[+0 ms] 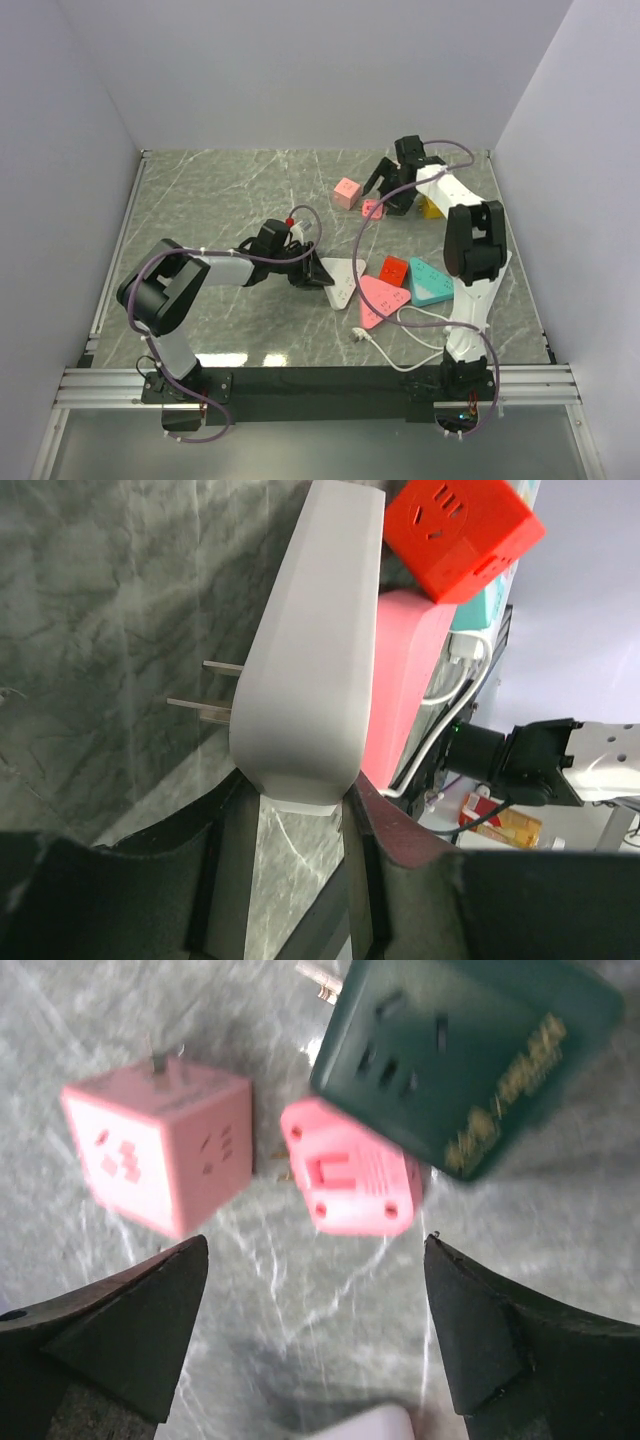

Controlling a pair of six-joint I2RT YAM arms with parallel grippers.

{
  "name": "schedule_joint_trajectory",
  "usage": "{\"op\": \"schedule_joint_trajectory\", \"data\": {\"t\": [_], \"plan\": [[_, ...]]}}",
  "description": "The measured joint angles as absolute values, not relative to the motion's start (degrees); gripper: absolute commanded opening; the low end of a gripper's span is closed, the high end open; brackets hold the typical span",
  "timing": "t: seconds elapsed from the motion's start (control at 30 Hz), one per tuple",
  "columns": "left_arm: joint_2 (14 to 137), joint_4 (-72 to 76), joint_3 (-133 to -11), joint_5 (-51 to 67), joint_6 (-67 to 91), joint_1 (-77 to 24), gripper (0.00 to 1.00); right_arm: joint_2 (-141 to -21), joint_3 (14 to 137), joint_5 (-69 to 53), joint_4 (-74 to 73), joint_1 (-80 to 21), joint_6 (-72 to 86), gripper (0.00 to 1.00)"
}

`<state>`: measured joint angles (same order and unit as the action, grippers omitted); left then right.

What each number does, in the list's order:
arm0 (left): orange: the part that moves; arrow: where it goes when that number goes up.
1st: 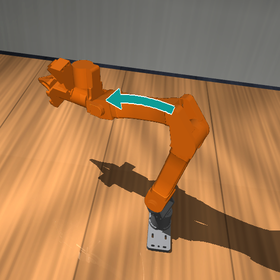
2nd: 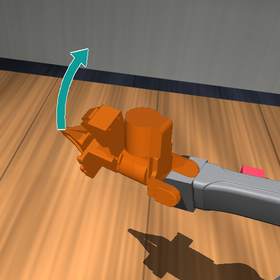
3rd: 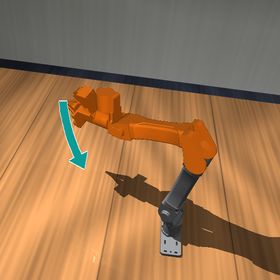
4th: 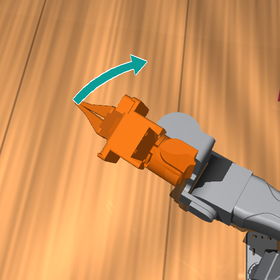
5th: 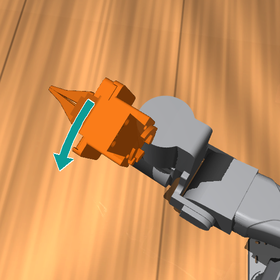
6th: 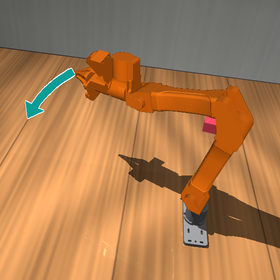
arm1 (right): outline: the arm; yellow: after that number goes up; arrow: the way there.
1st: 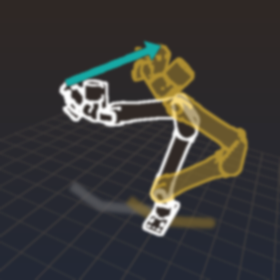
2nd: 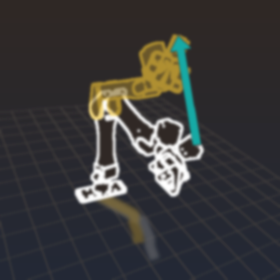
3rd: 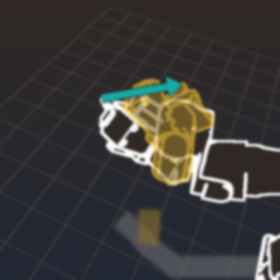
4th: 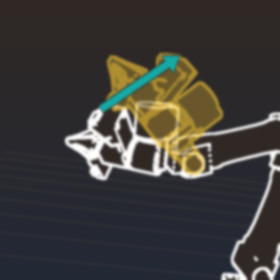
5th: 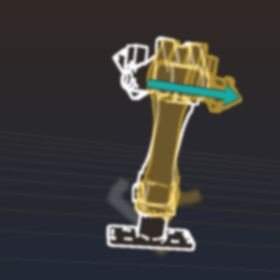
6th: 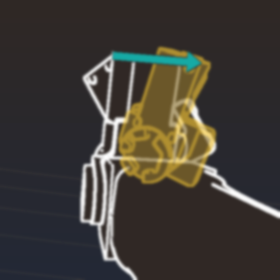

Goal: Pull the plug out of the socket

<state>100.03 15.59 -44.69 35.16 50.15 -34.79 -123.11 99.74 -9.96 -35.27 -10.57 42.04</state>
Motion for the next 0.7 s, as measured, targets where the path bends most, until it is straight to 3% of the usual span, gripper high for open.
{"op": "schedule_joint_trajectory", "data": {"t": [0.13,0.27,0.3,0.47,0.5,0.7], "plan": [[100.1,14.7,-44.8,36.2,49.6,-35.0,0.08,-115.8,95.2,-11.2,-35.9,-10.4,40.2,0.96],[100.2,12.4,-45.7,36.8,48.6,-35.5,0.24,-104.2,91.7,-12.5,-36.6,-10.4,37.5,0.96],[100.3,11.7,-46.0,37.1,48.2,-35.7,0.36,-101.3,91.3,-12.6,-36.9,-10.4,36.7,0.97],[102.8,8.5,-47.0,37.7,46.0,-38.2,0.66,-87.6,87.5,-11.2,-38.0,-10.5,32.6,0.98],[103.9,7.9,-46.8,39.2,46.5,-38.8,0.97,-85.4,86.5,-10.7,-38.7,-10.5,31.9,0.98],[101.4,8.1,-46.4,39.8,47.7,-40.5,0.99,-77.3,79.6,-8.5,-41.8,-10.4,29.1,0.98]]}}
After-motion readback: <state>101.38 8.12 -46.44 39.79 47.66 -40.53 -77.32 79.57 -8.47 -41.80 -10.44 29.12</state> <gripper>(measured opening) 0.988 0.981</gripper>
